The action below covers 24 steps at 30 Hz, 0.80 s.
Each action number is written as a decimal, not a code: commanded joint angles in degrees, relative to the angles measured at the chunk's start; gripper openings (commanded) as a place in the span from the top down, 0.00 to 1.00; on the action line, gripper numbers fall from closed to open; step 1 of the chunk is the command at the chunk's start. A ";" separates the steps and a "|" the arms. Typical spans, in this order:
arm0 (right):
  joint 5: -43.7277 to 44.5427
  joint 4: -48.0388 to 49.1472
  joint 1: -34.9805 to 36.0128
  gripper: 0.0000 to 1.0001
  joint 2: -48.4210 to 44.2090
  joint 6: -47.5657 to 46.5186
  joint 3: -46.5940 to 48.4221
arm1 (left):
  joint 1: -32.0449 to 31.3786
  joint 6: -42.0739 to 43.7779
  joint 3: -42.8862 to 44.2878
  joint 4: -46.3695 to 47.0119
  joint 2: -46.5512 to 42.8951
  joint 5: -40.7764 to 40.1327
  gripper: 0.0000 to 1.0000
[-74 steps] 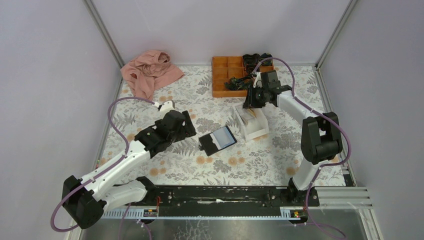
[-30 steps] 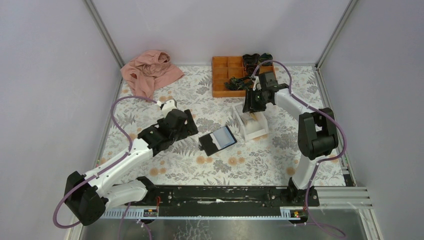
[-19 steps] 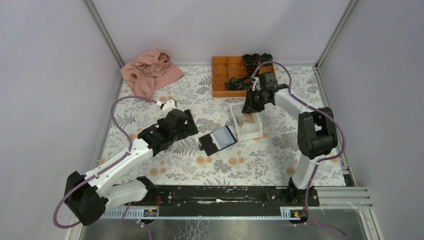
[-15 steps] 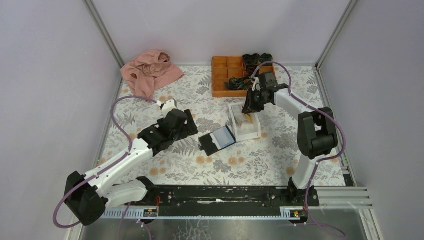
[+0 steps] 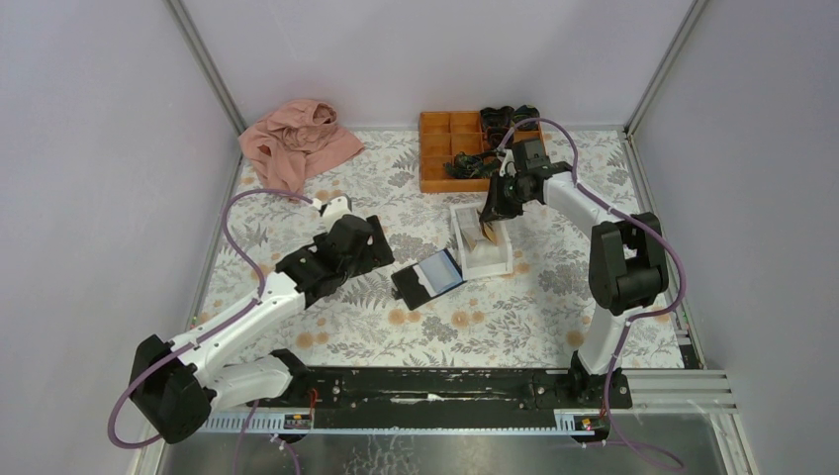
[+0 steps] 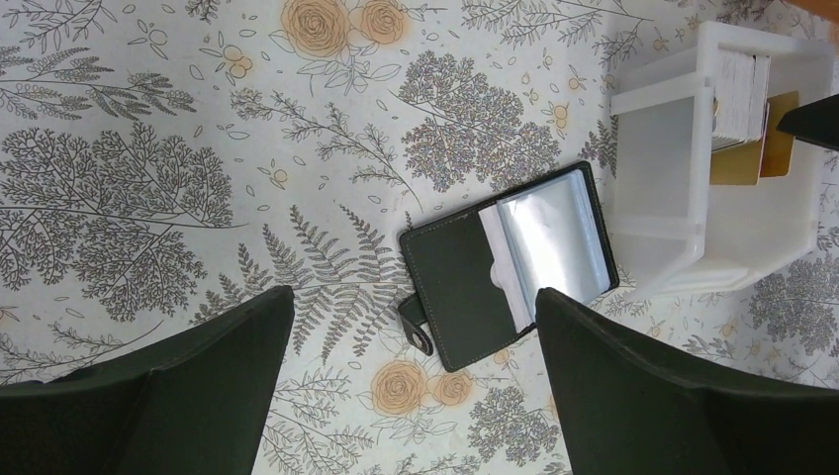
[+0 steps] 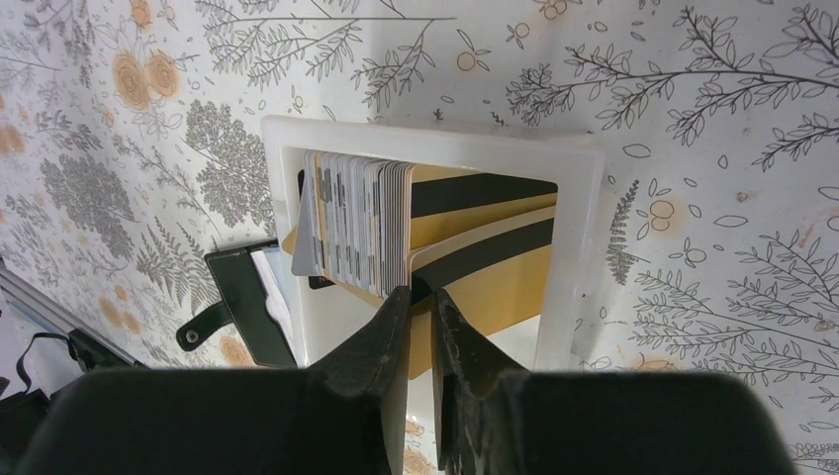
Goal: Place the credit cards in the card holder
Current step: Pick up the credit card from the storage box.
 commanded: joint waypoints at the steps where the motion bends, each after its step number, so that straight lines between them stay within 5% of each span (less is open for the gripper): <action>1: 0.08 -2.91 0.12 0.82 -0.66 -0.72 3.67 | -0.63 0.18 1.44 3.72 0.71 0.01 0.00; 24: 22.79 -12.61 4.15 0.86 2.56 -8.06 7.38 | -0.64 0.00 1.52 6.40 2.79 0.71 0.00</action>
